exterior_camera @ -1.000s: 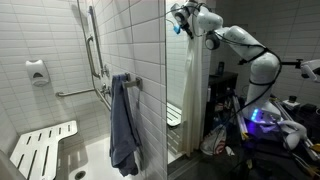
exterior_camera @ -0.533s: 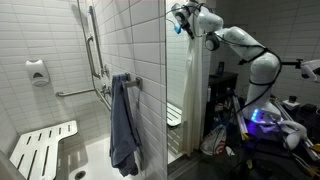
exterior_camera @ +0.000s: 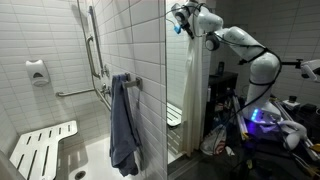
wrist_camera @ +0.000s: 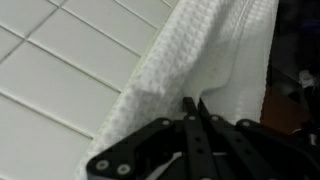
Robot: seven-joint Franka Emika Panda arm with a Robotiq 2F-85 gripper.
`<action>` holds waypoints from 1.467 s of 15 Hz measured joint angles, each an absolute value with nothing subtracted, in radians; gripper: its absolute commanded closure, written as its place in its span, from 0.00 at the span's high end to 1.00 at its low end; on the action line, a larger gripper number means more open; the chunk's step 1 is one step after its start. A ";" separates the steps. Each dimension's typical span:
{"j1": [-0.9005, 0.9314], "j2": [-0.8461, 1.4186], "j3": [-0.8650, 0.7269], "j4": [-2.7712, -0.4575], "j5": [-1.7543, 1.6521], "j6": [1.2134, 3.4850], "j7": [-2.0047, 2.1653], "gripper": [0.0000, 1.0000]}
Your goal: Open the shower curtain
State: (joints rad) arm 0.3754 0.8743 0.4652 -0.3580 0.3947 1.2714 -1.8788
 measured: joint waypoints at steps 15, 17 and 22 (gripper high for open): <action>0.405 0.877 0.478 -0.368 0.467 1.278 -1.920 0.01; 0.416 0.878 0.479 -0.370 0.468 1.279 -1.927 0.01; 0.433 0.891 0.493 -0.370 0.485 1.283 -1.952 0.01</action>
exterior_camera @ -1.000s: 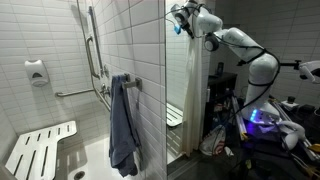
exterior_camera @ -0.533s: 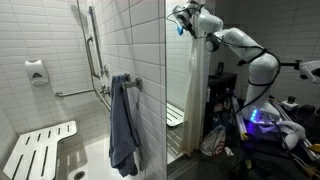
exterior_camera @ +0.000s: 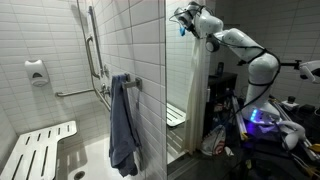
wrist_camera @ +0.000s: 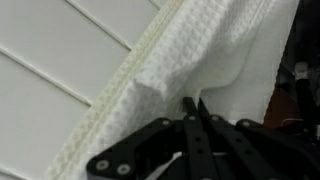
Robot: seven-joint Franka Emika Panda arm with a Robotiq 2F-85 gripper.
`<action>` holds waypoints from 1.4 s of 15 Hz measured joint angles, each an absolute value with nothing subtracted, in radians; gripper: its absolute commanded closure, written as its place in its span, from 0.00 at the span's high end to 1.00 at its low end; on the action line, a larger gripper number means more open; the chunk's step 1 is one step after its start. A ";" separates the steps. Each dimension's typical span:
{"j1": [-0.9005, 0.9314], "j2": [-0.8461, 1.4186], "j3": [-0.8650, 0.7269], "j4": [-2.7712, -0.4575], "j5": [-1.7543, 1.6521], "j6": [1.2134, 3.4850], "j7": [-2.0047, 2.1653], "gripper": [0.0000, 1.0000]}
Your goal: Open the shower curtain
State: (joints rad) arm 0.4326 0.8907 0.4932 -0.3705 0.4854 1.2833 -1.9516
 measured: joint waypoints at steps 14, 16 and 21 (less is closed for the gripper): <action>0.440 0.921 0.532 -0.371 0.533 1.279 -1.976 0.01; 0.440 0.924 0.534 -0.371 0.538 1.276 -1.976 0.01; 0.441 0.927 0.537 -0.371 0.549 1.268 -1.976 0.01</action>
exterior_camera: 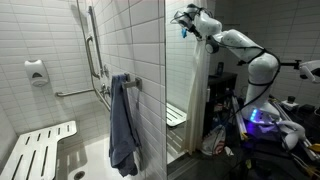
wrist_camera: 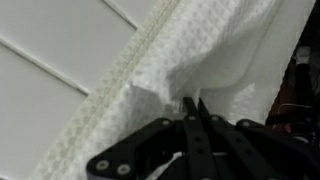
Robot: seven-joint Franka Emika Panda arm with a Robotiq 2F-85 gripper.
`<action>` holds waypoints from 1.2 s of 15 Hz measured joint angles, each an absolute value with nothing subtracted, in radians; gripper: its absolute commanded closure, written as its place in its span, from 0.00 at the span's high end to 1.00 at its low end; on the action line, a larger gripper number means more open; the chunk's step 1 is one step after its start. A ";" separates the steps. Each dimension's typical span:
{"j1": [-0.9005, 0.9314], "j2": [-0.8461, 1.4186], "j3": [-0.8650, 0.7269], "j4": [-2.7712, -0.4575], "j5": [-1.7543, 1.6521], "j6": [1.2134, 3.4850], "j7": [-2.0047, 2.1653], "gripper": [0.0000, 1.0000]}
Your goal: Open the shower curtain
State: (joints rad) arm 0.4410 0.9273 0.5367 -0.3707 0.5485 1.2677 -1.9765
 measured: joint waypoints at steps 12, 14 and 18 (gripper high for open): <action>0.440 0.993 0.526 -0.400 0.545 1.210 -1.992 0.59; 0.448 1.039 0.515 -0.385 0.544 1.185 -1.993 0.72; 0.447 1.071 0.513 -0.382 0.544 1.161 -1.998 0.98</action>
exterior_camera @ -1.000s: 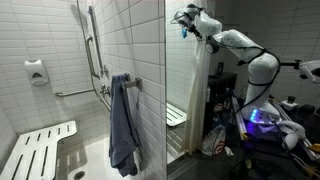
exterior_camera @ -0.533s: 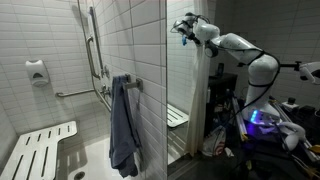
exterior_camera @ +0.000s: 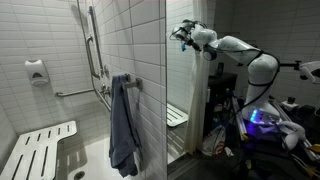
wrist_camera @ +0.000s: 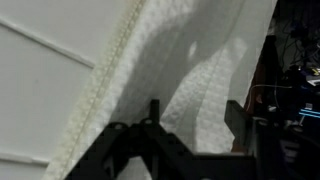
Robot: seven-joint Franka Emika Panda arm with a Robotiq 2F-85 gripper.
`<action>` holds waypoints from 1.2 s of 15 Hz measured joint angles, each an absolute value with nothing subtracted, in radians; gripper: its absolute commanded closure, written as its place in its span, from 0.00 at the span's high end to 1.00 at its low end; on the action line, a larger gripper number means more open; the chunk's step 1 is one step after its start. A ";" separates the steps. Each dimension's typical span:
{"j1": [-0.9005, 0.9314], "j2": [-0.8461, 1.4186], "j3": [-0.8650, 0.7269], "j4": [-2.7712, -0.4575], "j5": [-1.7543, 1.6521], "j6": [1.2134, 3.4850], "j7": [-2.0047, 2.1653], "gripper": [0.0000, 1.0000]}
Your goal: Open the shower curtain
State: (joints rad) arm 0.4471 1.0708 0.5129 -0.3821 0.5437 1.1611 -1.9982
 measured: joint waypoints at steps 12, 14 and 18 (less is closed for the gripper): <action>0.425 1.030 0.445 -0.356 0.448 1.264 -1.960 1.00; 0.423 1.016 0.424 -0.354 0.421 1.278 -1.934 1.00; 0.424 0.986 0.385 -0.354 0.373 1.286 -1.864 1.00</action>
State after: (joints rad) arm 0.4241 0.9864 0.3854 -0.3539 0.3726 1.2857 -1.8637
